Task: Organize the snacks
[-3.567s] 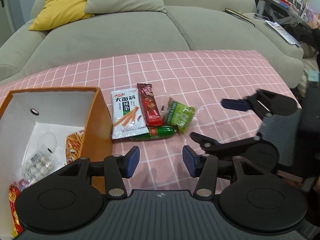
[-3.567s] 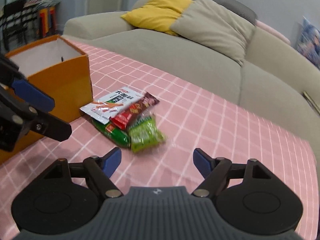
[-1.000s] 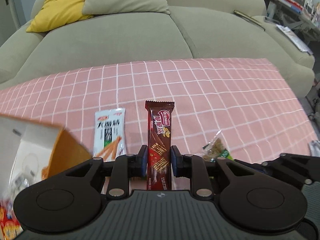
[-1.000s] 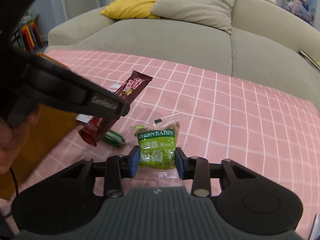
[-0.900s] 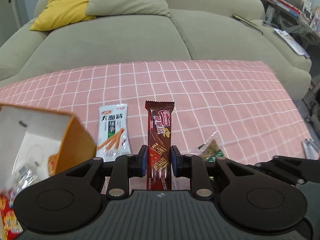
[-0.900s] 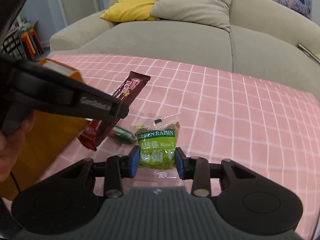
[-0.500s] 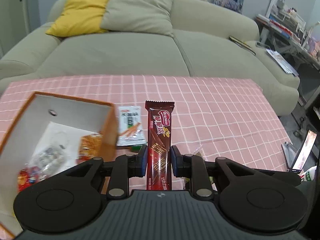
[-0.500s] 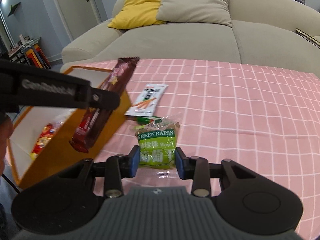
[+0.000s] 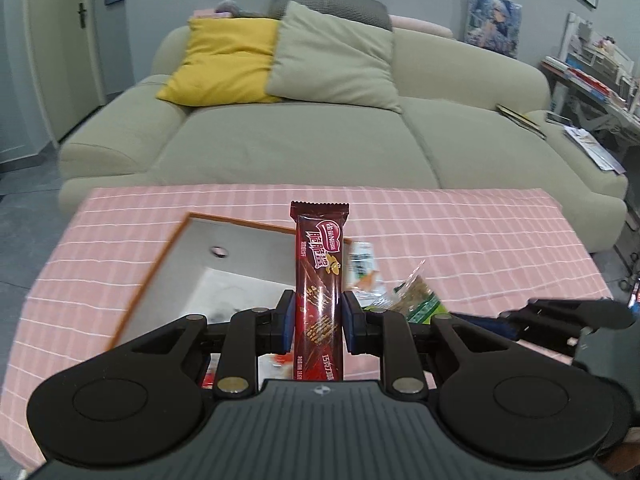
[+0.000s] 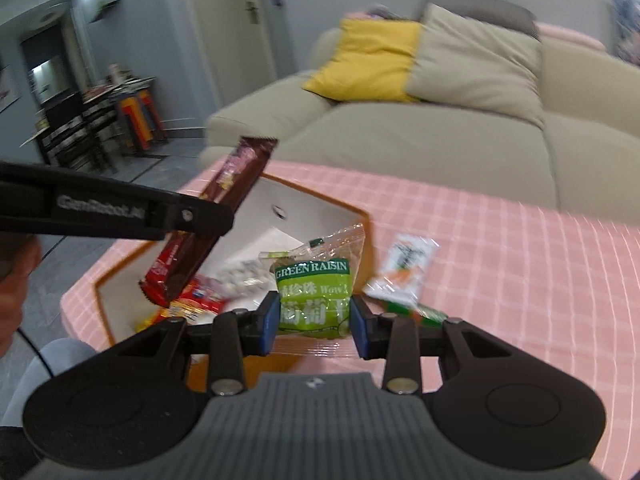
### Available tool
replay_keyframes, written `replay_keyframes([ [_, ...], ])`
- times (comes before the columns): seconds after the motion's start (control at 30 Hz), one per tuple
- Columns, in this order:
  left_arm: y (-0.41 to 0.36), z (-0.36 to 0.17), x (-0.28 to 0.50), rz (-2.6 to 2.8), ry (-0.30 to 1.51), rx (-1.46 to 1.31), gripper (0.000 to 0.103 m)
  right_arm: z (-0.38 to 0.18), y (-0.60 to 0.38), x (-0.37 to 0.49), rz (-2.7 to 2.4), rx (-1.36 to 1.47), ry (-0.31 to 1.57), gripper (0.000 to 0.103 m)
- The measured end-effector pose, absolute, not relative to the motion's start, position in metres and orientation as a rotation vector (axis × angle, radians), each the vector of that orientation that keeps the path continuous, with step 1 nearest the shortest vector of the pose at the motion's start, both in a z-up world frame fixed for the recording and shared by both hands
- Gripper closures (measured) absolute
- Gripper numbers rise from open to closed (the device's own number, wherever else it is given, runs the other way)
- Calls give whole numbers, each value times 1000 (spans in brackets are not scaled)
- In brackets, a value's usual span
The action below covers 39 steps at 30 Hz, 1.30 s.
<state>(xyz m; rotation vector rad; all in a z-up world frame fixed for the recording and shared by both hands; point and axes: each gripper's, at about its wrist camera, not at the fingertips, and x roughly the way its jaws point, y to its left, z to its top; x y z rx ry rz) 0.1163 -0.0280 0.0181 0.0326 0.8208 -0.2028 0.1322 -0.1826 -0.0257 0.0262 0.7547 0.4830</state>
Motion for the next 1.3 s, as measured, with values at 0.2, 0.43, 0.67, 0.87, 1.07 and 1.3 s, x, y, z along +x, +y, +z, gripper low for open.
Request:
replay_keyframes([
  [0.2,2,12,134,-173,857,22,77,-12,-144,151,552,-86,723,69],
  [0.43,25,-23,159,-149,953,37,77,-31,-100,183,584,-301,751,69],
  [0.67,33,-67,191,-146,1084,38,77,-65,-76,214,606,-516,768,69],
  [0.87,37,-86,205,-157,1141,41,77,-85,-66,237,628,-579,794,69],
  [1.07,37,-102,213,-154,1193,47,77,-101,-58,257,636,-592,834,69],
  [1.3,40,-123,224,-144,1249,41,77,-112,-48,257,649,-603,831,68],
])
